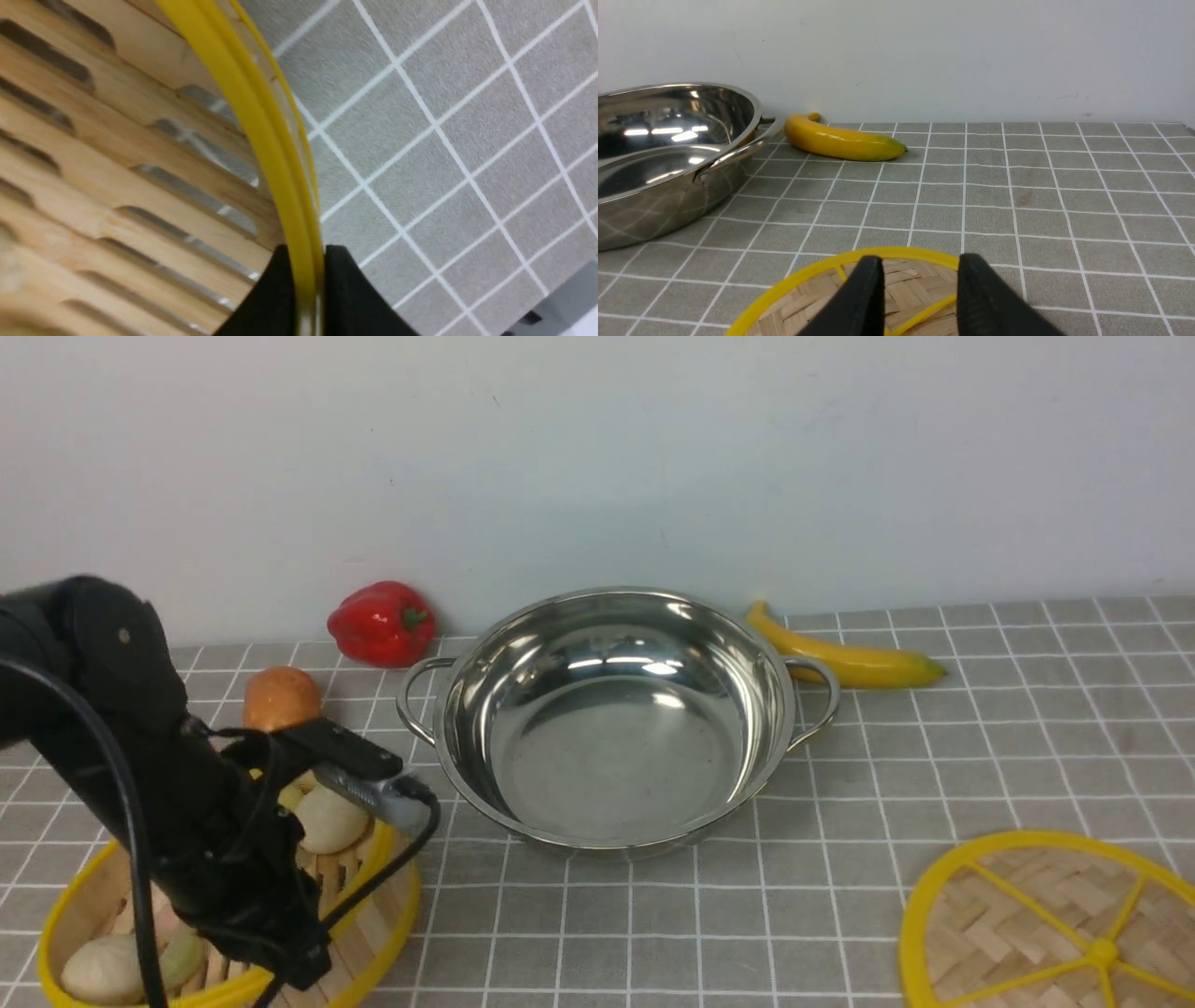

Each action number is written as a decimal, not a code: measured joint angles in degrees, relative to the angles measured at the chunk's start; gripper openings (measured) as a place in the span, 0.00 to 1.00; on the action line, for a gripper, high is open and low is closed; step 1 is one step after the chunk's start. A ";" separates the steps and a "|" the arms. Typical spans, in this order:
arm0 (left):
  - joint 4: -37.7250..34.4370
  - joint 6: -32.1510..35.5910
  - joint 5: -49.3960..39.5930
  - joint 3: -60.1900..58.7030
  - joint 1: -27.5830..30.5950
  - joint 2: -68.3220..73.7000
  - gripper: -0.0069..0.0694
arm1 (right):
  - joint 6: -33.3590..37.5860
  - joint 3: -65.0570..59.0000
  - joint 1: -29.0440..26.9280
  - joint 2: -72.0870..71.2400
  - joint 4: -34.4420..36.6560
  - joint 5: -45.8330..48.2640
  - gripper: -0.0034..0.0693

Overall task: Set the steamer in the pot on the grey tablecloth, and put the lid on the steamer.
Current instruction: 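Place the bamboo steamer basket with dumplings into the steel pot with the left gripper, then move the gripper down to the bamboo steamer lid and grasp its center knob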

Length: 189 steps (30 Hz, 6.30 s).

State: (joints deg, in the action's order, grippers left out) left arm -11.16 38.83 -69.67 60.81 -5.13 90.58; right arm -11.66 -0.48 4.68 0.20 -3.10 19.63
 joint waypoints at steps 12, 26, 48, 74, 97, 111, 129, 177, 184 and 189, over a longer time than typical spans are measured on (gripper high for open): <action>8.16 -0.62 -1.00 23.82 -10.15 -3.81 0.20 | 0.00 0.00 0.00 0.00 0.00 0.00 0.38; 8.38 11.61 -0.22 26.30 -22.52 6.08 0.20 | 0.00 0.00 0.00 0.00 0.00 0.00 0.38; 12.19 17.09 16.73 26.30 -26.77 18.55 0.20 | 0.00 0.00 0.00 0.00 0.00 0.00 0.38; 8.78 14.21 18.15 26.41 -26.67 23.56 0.62 | 0.00 0.00 0.00 0.00 0.00 0.00 0.38; 28.19 -38.83 19.84 26.86 -26.62 -3.77 0.61 | 0.00 0.00 0.00 0.00 0.00 0.00 0.38; 28.53 -43.27 23.73 19.49 -23.12 -12.68 0.35 | 0.00 0.00 0.00 0.00 0.00 0.00 0.38; 22.44 -44.92 56.77 -50.92 12.21 -74.61 0.36 | 0.00 0.00 0.00 0.00 0.00 0.00 0.38; 19.06 -48.40 49.61 -61.25 10.25 -90.52 0.41 | -3.29 -0.01 0.00 0.00 1.60 -3.65 0.38; 19.06 -48.40 49.61 -61.25 10.25 -90.52 0.41 | -8.19 12.50 0.00 -0.11 7.58 -3.58 0.38; 19.11 -48.40 49.61 -61.25 10.25 -90.52 0.41 | -11.02 16.76 0.00 -0.11 10.63 -6.61 0.38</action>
State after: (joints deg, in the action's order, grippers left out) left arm 7.95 -9.57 -20.06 -0.44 5.11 0.06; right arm -22.67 16.28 4.68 0.09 7.53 13.02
